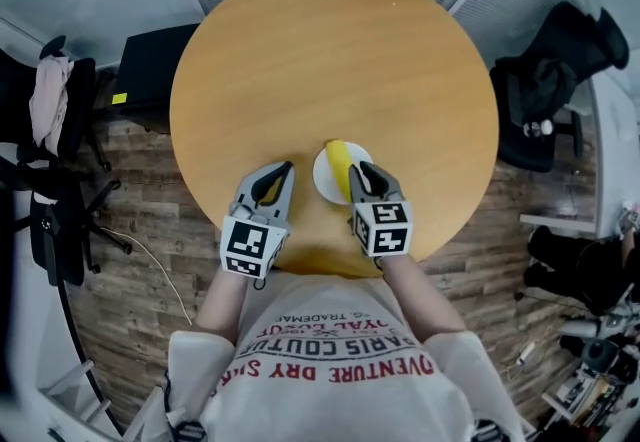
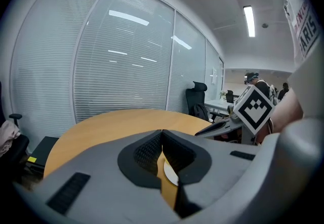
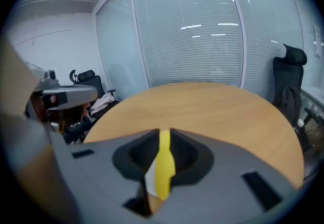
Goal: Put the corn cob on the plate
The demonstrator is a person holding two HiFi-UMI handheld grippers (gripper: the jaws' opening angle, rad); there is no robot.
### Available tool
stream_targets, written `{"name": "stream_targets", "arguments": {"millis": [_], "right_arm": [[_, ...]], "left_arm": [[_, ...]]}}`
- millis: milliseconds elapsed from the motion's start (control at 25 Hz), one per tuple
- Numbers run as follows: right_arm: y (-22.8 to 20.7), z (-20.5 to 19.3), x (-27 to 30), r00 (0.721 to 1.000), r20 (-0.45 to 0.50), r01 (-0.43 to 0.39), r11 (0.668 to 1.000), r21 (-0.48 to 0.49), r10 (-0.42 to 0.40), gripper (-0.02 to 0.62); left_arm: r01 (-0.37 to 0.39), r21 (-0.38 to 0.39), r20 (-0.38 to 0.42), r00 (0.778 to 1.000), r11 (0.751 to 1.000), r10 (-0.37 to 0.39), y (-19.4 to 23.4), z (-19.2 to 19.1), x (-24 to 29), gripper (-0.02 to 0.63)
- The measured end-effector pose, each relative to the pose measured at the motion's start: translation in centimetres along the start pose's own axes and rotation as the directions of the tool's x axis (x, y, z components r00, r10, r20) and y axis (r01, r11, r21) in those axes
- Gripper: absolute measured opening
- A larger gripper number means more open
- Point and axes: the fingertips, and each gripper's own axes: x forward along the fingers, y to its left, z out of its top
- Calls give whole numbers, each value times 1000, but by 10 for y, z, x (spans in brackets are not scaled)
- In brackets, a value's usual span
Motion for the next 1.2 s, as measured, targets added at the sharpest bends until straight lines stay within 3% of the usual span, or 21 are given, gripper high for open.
{"name": "stream_targets", "arguments": {"millis": [200,400,560,760,1200], "right_arm": [[4,39,-42,989,145,-22,996,-92,35,29],[9,82,-88,949,301,-53,988,-142,94,29],[9,102,-120,919,380,-41,983,-179,108,29],[8,110,-144,891,430,-65,977,-204,149,29],[-3,115,-172,870,463,-76,973,-218,172,28]], "left_arm": [[-20,21,40,999,1000,19,-18,23,-13,35],[-45,36,88,995,998,42,-33,50,-25,35],[-99,83,184,979,992,82,-45,88,-44,35],[-126,106,259,961,986,95,-57,119,-59,35],[-139,100,249,962,985,110,-78,119,-58,35]]}}
